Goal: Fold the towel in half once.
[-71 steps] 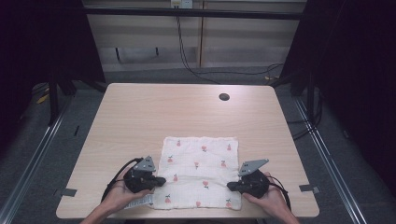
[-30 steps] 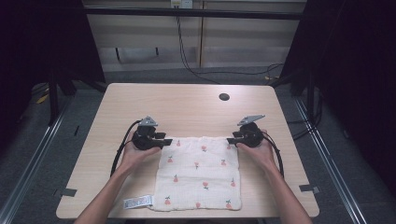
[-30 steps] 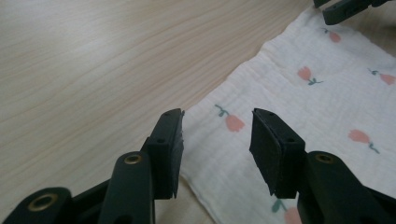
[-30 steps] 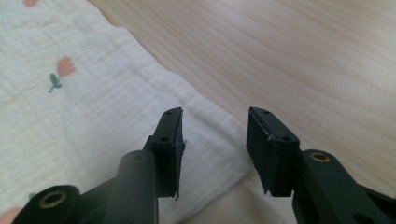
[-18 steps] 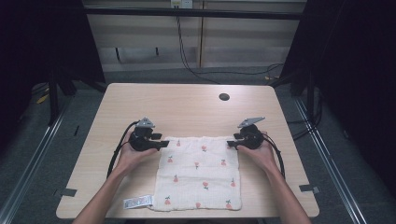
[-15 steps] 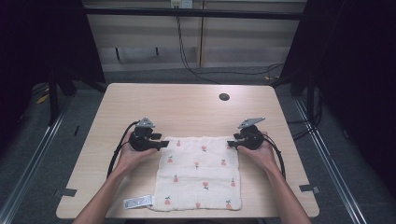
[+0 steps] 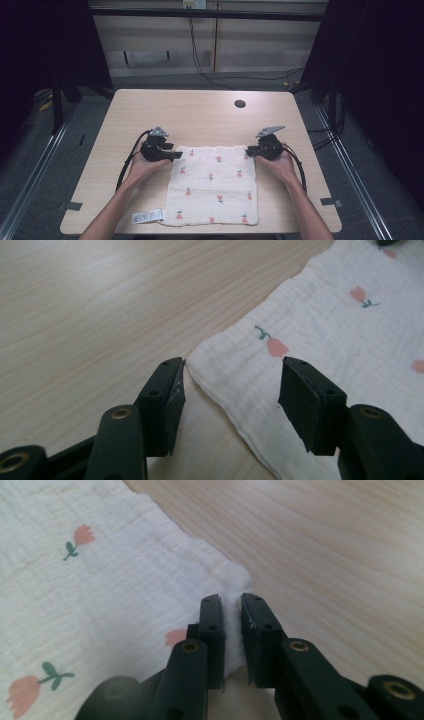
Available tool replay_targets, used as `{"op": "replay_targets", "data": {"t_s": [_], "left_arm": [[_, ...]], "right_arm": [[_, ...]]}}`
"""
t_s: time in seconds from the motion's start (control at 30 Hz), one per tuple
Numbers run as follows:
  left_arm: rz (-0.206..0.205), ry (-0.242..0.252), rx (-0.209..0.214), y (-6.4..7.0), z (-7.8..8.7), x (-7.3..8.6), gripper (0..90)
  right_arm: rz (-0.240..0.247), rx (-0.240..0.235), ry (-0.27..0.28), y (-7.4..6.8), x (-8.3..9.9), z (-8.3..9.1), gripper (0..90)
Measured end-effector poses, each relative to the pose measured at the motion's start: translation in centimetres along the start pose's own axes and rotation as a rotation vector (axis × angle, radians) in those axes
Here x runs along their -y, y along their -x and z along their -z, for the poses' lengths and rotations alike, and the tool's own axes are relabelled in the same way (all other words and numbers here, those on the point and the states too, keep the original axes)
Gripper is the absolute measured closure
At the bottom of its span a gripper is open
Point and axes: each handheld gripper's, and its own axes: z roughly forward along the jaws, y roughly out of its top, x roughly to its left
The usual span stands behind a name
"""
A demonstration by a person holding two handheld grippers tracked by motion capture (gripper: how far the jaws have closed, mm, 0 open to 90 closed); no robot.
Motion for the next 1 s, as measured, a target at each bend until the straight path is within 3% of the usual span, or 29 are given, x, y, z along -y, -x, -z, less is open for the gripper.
{"op": "replay_targets", "data": {"t_s": [0.1, 0.63, 0.73, 0.77, 0.83, 0.9, 1.0], "left_arm": [[-0.008, -0.015, -0.011, 0.0, -0.2, 0.1, 44.6], [-0.057, -0.018, -0.014, 0.1, -1.5, 0.3, 51.6], [-0.070, -0.006, -0.015, 0.4, -1.7, 0.3, 58.0], [-0.097, -0.011, -0.026, 0.8, -1.8, 0.3, 63.1], [-0.114, -0.017, -0.006, 1.4, -1.9, 0.2, 75.0], [-0.112, -0.021, -0.009, 1.7, -2.0, 0.1, 82.8], [-0.071, -0.020, 0.037, 1.1, -1.9, 0.2, 86.7]], "right_arm": [[-0.003, -0.007, 0.001, 0.0, 0.0, 0.0, 86.1], [-0.007, -0.004, 0.001, -0.4, 0.1, 0.0, 86.3], [-0.004, -0.004, 0.003, -0.5, 0.1, 0.0, 86.3], [-0.015, -0.009, -0.004, -0.6, 0.1, 0.0, 86.3], [-0.034, -0.037, 0.004, -0.7, 0.1, -0.1, 86.6], [-0.038, -0.035, 0.005, -0.8, 0.1, -0.1, 87.0], [-0.040, -0.035, 0.010, -0.7, 0.1, -0.1, 87.1]]}}
